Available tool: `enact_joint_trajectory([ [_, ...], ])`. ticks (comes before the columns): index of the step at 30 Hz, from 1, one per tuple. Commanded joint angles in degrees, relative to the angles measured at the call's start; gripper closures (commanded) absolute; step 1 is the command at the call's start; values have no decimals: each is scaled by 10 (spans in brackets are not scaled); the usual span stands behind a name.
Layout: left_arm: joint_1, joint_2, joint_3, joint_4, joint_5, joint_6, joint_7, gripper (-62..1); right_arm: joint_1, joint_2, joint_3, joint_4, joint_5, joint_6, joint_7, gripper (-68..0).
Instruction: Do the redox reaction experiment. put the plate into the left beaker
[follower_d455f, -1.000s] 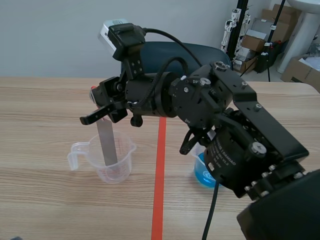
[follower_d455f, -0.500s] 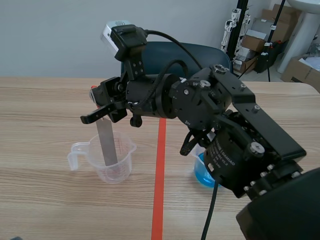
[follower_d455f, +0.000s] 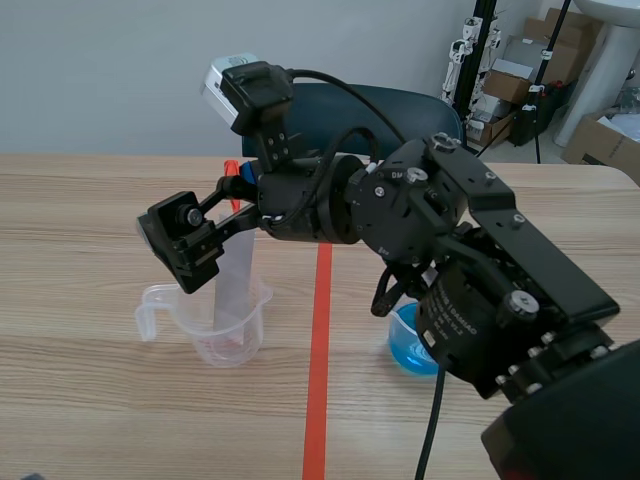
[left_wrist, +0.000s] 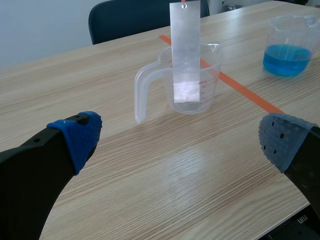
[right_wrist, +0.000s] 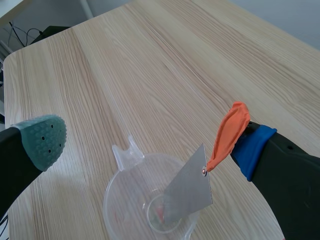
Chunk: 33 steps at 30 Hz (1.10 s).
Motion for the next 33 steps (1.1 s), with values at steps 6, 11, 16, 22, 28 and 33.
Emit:
enact_joint_trajectory([
  [6, 8, 3, -3, 3, -3, 0, -8, -623, 10, 2, 3, 3, 7, 2, 6, -679],
  [11, 8, 3, -3, 3, -3, 0, -8, -623, 10, 3, 3, 3, 7, 2, 6, -679],
  [16, 8, 3, -3, 3, -3, 0, -8, -623, 10, 3, 3, 3, 7, 3, 6, -679],
  [22, 8, 3, -3, 3, -3, 0, -8, -623, 12, 13, 3, 32, 16, 8, 4, -679],
  [28, 8, 3, -3, 3, -3, 0, -8, -623, 12, 24, 3, 80, 30, 16, -2, -679],
  [33, 8, 3, -3, 3, -3, 0, -8, -623, 12, 30, 3, 106, 37, 16, -9, -679],
])
